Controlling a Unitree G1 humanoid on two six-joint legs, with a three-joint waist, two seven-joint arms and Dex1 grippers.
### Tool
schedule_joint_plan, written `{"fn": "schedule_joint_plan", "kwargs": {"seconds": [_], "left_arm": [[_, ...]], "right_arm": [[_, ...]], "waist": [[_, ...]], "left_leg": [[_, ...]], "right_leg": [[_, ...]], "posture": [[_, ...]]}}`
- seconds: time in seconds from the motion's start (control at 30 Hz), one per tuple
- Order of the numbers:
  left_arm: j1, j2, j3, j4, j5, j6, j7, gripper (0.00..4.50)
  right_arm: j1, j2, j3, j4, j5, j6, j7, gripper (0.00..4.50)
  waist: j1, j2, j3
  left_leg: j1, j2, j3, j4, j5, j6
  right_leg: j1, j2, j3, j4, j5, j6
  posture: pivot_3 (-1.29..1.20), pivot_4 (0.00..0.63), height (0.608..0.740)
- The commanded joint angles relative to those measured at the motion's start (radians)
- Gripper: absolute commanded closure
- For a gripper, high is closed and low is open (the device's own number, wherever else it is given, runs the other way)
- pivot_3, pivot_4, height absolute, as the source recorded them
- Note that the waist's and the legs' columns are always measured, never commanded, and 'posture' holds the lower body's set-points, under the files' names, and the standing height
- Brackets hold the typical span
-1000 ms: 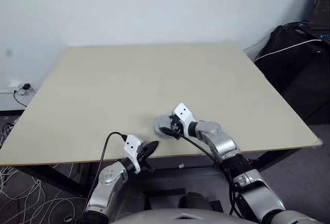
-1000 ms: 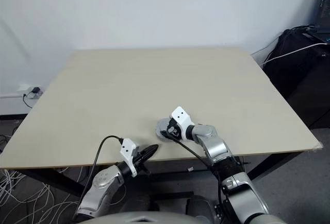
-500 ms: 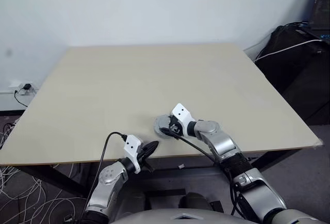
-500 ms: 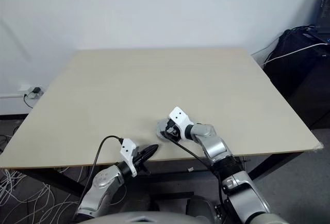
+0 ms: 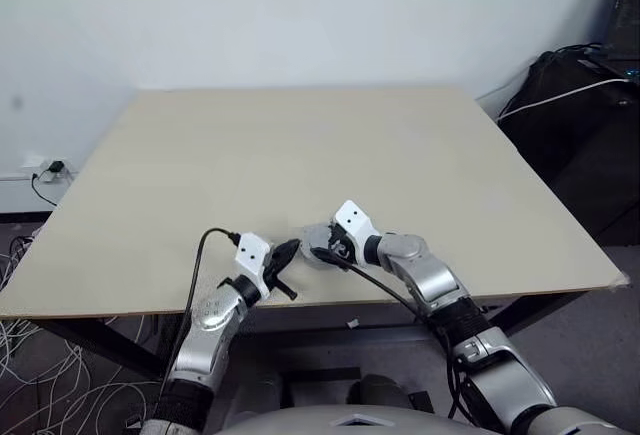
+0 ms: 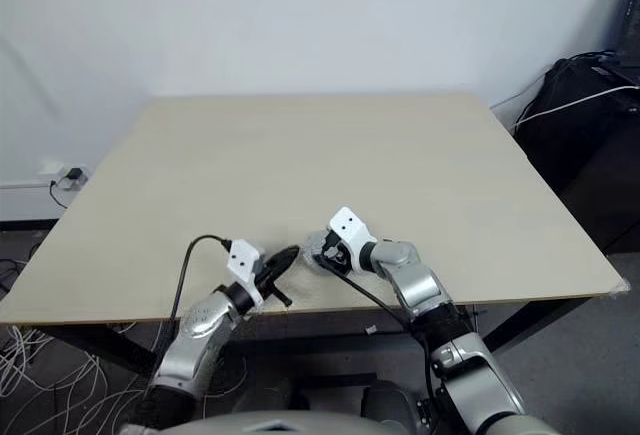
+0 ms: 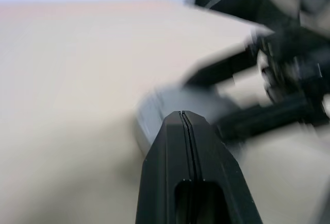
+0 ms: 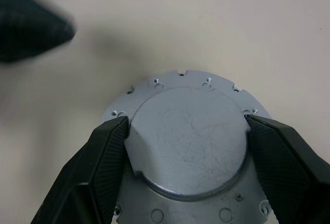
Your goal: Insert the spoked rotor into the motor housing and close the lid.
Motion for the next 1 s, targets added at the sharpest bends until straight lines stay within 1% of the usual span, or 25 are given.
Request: {"fn": "schedule_joint_plan", "kwargs": {"seconds": [0.03,0.2,0.43,0.63,1.0], "left_arm": [[-0.050,0.029,-0.002,0.031,-0.008,0.050,-0.048,4.50],[-0.141,0.058,0.010,0.091,-0.045,0.203,-0.115,4.50],[-0.243,0.051,0.052,0.149,-0.086,0.310,-0.132,4.50],[-0.293,0.052,0.043,0.183,-0.065,0.349,-0.143,4.50],[-0.333,0.035,0.016,0.218,-0.037,0.434,-0.141,4.50]], "right_arm": [[0.021,-0.013,-0.009,0.027,-0.023,0.038,-0.026,1.22],[0.028,-0.010,-0.007,0.015,-0.021,0.042,-0.029,1.22],[0.035,-0.009,-0.009,0.003,-0.017,0.047,-0.035,1.22],[0.038,-0.007,-0.008,-0.002,-0.016,0.047,-0.038,1.22],[0.036,-0.002,-0.003,-0.004,-0.016,0.045,-0.039,1.22]], "waist": [[0.000,0.000,0.000],[0.000,0.000,0.000],[0.000,-0.001,0.001],[-0.001,-0.002,0.001],[-0.001,-0.002,0.001]], "left_leg": [[0.000,0.000,0.000,0.000,0.000,0.000],[0.000,0.000,0.000,0.000,0.000,0.000],[0.000,0.000,0.000,0.001,0.000,0.000],[0.000,-0.001,0.000,0.001,0.000,0.000],[0.000,-0.001,0.000,0.001,0.000,0.000]], "right_leg": [[0.000,0.000,0.000,0.000,0.000,0.000],[0.001,0.002,-0.001,0.000,0.000,0.000],[0.001,0.005,-0.001,0.000,0.000,0.000],[0.002,0.006,-0.001,0.000,0.000,0.000],[0.002,0.006,-0.001,0.000,0.000,0.000]], "posture": [[0.00,0.000,0.740],[0.00,0.000,0.740],[0.00,0.000,0.740],[0.00,0.000,0.740],[0.00,0.000,0.740]]}}
